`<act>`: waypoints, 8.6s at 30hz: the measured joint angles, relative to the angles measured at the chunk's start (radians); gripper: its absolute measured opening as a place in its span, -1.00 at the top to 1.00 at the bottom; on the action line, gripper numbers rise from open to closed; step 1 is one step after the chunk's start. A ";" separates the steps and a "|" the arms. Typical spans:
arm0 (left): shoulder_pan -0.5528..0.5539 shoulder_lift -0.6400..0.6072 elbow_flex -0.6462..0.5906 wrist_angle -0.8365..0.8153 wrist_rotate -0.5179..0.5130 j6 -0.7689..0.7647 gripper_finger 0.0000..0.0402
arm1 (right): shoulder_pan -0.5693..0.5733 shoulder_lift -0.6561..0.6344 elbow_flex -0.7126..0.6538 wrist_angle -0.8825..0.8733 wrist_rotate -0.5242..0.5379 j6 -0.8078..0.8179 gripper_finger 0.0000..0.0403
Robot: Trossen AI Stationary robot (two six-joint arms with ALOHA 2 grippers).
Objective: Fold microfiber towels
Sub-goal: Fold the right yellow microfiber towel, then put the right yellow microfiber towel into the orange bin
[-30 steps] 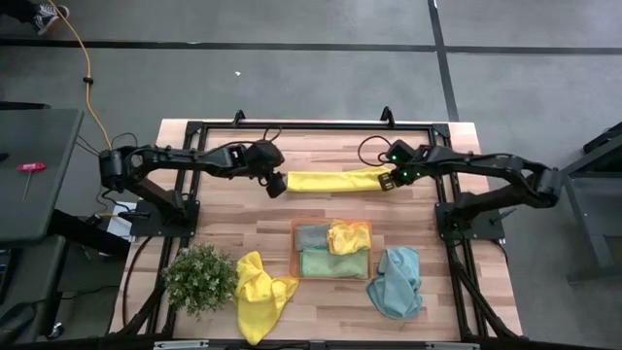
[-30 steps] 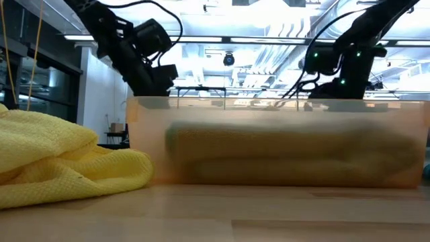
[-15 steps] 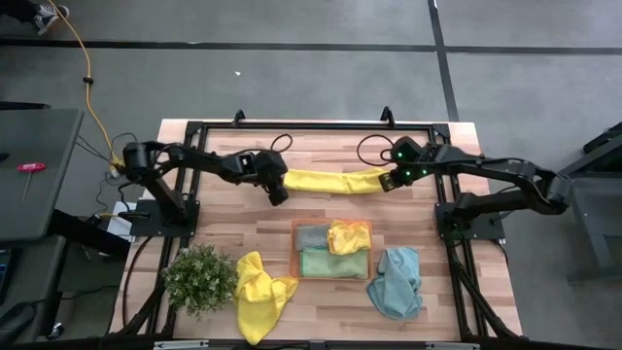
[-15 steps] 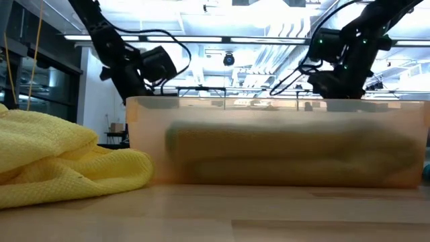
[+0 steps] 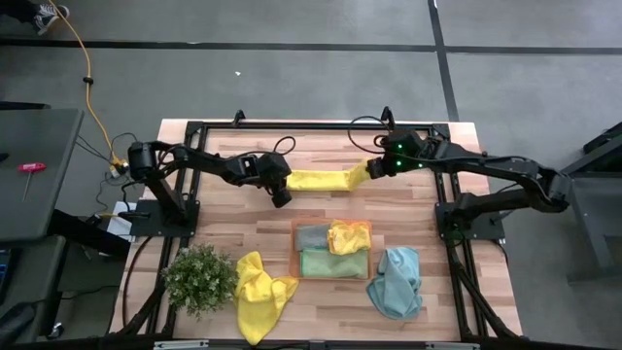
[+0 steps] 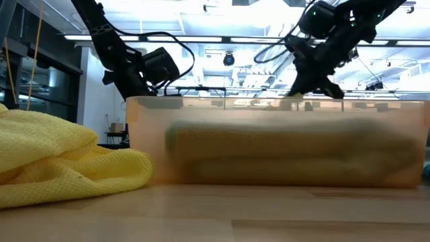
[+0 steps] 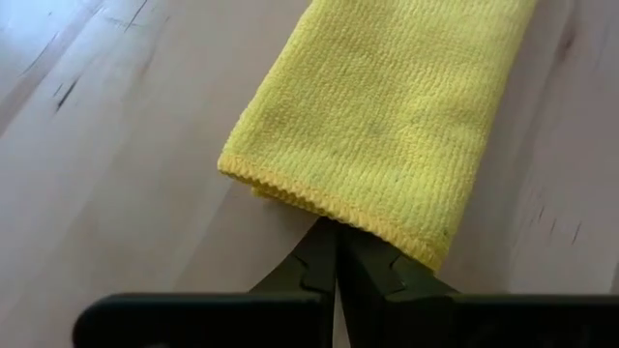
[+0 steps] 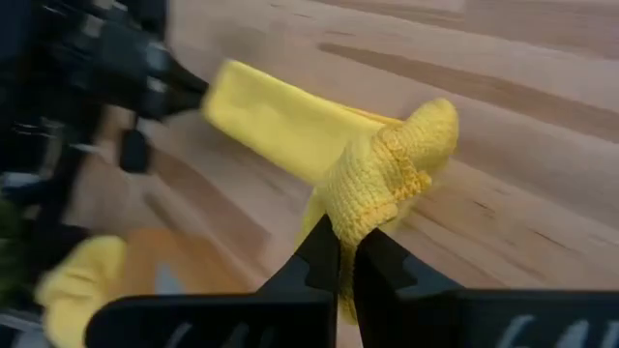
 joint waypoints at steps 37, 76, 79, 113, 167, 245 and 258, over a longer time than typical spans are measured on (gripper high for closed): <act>-0.002 0.002 -0.001 0.073 0.016 0.000 1.00 | 0.155 0.670 0.001 1.023 -0.057 0.425 1.00; -0.002 0.000 0.000 0.121 0.012 -0.007 1.00 | 0.164 0.673 0.231 0.806 -0.057 0.347 0.43; -0.001 0.000 0.000 0.121 0.010 0.008 1.00 | 0.164 0.673 0.231 0.864 -0.082 0.362 0.20; -0.047 -0.021 0.128 0.201 0.039 0.065 1.00 | 0.063 0.488 0.227 0.129 -0.020 -0.324 -0.15; -0.013 0.124 0.160 0.008 -0.095 0.151 1.00 | 0.055 0.434 0.003 0.240 -0.064 -0.254 -0.15; 0.143 -0.133 -0.153 0.151 0.205 -0.010 1.00 | 0.079 0.663 0.002 0.719 -0.064 0.339 0.92; 0.183 -0.502 -0.151 0.004 0.111 0.058 1.00 | 0.030 0.185 0.079 0.079 -0.128 0.113 0.98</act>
